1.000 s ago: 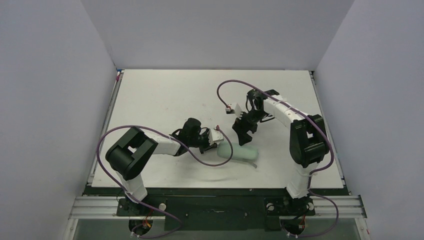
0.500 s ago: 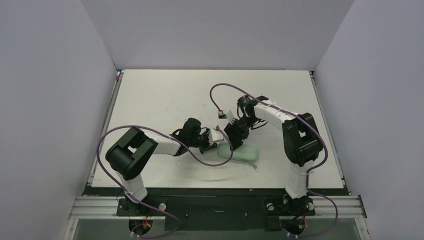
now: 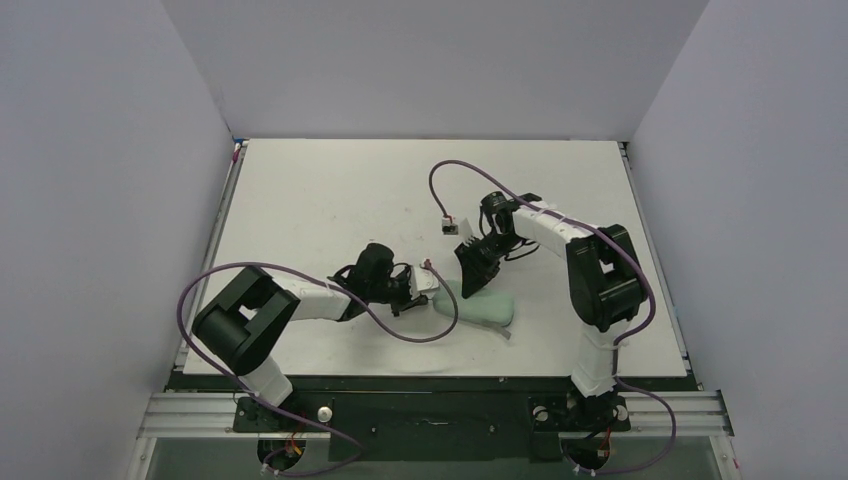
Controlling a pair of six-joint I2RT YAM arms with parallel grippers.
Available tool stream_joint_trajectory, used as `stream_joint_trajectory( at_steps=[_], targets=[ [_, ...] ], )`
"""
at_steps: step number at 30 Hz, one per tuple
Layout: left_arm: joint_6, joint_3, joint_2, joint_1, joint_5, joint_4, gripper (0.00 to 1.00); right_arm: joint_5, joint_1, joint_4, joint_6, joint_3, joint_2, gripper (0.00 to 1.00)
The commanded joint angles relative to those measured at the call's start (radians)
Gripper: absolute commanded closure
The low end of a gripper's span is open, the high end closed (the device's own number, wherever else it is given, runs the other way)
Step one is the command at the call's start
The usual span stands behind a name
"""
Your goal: Open the umbrella
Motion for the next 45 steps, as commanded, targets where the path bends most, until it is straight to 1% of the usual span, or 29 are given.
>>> stream_joint_trajectory(
  at_steps=[1,3,6,10,13,14,15,19,30,36,39,41,42,43,44,45],
  targets=[
    [0.017,-0.021,-0.040,-0.005,0.038,-0.036,1.00,0.126,-0.037,0.131,0.013,-0.039,-0.007,1.00],
    [0.012,-0.022,-0.037,-0.014,0.040,-0.033,1.00,0.120,-0.050,0.180,0.064,-0.050,-0.016,1.00],
    [-0.013,-0.019,-0.030,-0.032,0.022,-0.002,1.00,0.102,-0.074,0.271,0.197,-0.074,-0.042,1.00],
    [-0.062,-0.002,-0.007,-0.047,0.014,0.033,1.00,0.092,-0.075,0.383,0.323,-0.131,-0.086,1.00],
    [-0.084,0.010,0.005,-0.063,0.015,0.052,1.00,0.109,-0.072,0.507,0.442,-0.178,-0.123,1.00],
    [-0.087,0.011,0.012,-0.069,0.016,0.063,1.00,0.113,-0.072,0.547,0.459,-0.196,-0.134,1.00],
    [-0.094,0.015,0.015,-0.072,0.016,0.068,1.00,0.112,-0.072,0.563,0.507,-0.202,-0.136,1.00],
    [-0.116,0.029,0.044,-0.080,0.006,0.103,1.00,0.130,-0.066,0.649,0.599,-0.233,-0.147,1.00],
    [-0.149,0.069,0.100,-0.114,-0.010,0.163,1.00,0.190,-0.056,0.813,0.754,-0.284,-0.154,1.00],
    [-0.152,0.069,0.111,-0.150,-0.014,0.176,1.00,0.207,-0.055,0.833,0.782,-0.271,-0.142,1.00],
    [-0.171,0.077,0.100,-0.152,-0.020,0.165,1.00,0.182,-0.055,0.820,0.774,-0.258,-0.145,1.00],
    [-0.209,0.081,0.069,-0.131,-0.021,0.139,0.83,0.160,-0.047,0.777,0.736,-0.239,-0.155,1.00],
    [-0.244,0.082,0.054,-0.103,-0.005,0.121,0.59,0.145,-0.040,0.758,0.699,-0.232,-0.165,1.00],
    [-0.263,0.081,0.022,-0.089,0.006,0.112,0.49,0.138,-0.036,0.721,0.679,-0.218,-0.171,0.99],
    [-0.289,0.074,0.003,-0.061,0.010,0.095,0.37,0.124,-0.032,0.705,0.645,-0.208,-0.182,0.94],
    [-0.294,0.069,-0.041,-0.048,0.020,0.085,0.32,0.118,-0.030,0.678,0.632,-0.204,-0.186,0.92]
  ],
)
